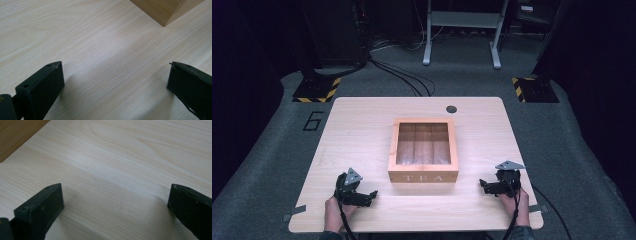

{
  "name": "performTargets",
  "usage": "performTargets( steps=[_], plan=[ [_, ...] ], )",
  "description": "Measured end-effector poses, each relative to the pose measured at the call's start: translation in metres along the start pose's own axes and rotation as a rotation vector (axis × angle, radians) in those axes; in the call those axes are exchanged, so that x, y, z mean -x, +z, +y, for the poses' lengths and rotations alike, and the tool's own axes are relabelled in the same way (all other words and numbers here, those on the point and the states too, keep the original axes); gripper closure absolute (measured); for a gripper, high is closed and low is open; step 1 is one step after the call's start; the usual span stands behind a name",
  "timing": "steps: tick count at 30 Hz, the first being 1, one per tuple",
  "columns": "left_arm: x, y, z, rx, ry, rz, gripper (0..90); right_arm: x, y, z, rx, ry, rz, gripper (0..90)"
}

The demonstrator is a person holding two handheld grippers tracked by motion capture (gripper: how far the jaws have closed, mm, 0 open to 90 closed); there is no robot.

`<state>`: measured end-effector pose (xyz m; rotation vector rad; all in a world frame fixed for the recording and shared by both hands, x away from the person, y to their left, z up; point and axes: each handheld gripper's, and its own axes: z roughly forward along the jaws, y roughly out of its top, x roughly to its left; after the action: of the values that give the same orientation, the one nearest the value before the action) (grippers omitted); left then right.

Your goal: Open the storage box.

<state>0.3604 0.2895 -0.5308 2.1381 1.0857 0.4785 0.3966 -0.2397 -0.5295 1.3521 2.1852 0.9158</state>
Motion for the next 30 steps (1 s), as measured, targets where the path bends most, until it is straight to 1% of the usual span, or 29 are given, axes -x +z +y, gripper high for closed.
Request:
performTargets(
  steps=[2, 13, 15, 16, 20, 21, 22, 23, 25, 26, 28, 30],
  plan=[
    [0.000, 0.000, 0.000, 0.006, -0.002, 0.002, 0.5, 0.000, 0.000, 0.000, 0.002, 0.001, -0.001, 0.0],
    [-0.001, 0.000, 0.000, 0.003, -0.005, -0.006, 0.7, 0.000, 0.000, 0.000, 0.008, -0.001, -0.001, 0.0],
    [-0.001, -0.001, -0.001, 0.014, -0.005, -0.010, 1.4, 0.000, 0.000, 0.000, 0.007, -0.001, -0.001, 0.0],
    [-0.001, -0.001, -0.001, 0.017, -0.008, -0.020, 1.8, 0.000, 0.000, 0.000, 0.007, -0.001, 0.000, 0.0],
    [0.000, -0.003, 0.000, 0.030, -0.016, -0.021, 2.2, 0.000, 0.000, 0.000, 0.004, -0.001, -0.001, 0.0],
    [0.000, -0.004, 0.001, 0.035, -0.020, -0.027, 2.2, 0.000, 0.000, 0.000, 0.001, -0.002, 0.000, 0.0],
    [0.001, -0.005, 0.003, 0.039, -0.017, -0.040, 2.1, 0.000, 0.000, 0.000, 0.003, -0.002, -0.001, 0.0],
    [0.003, -0.006, 0.005, 0.043, -0.014, -0.041, 2.1, 0.000, 0.000, 0.000, 0.001, -0.001, 0.000, 0.0],
    [0.005, -0.010, 0.010, 0.055, -0.010, -0.061, 1.3, 0.000, 0.000, 0.000, 0.003, 0.001, -0.002, 0.0],
    [0.006, -0.011, 0.013, 0.057, -0.010, -0.063, 1.1, 0.000, 0.000, 0.000, 0.005, 0.001, 0.000, 0.0],
    [0.009, -0.014, 0.020, 0.080, -0.007, -0.080, 0.9, 0.000, 0.000, 0.000, 0.001, 0.000, 0.001, 0.0],
    [0.012, -0.016, 0.027, 0.097, 0.001, -0.082, 0.9, 0.000, 0.000, 0.000, 0.003, 0.001, -0.001, 0.0]
  ],
)
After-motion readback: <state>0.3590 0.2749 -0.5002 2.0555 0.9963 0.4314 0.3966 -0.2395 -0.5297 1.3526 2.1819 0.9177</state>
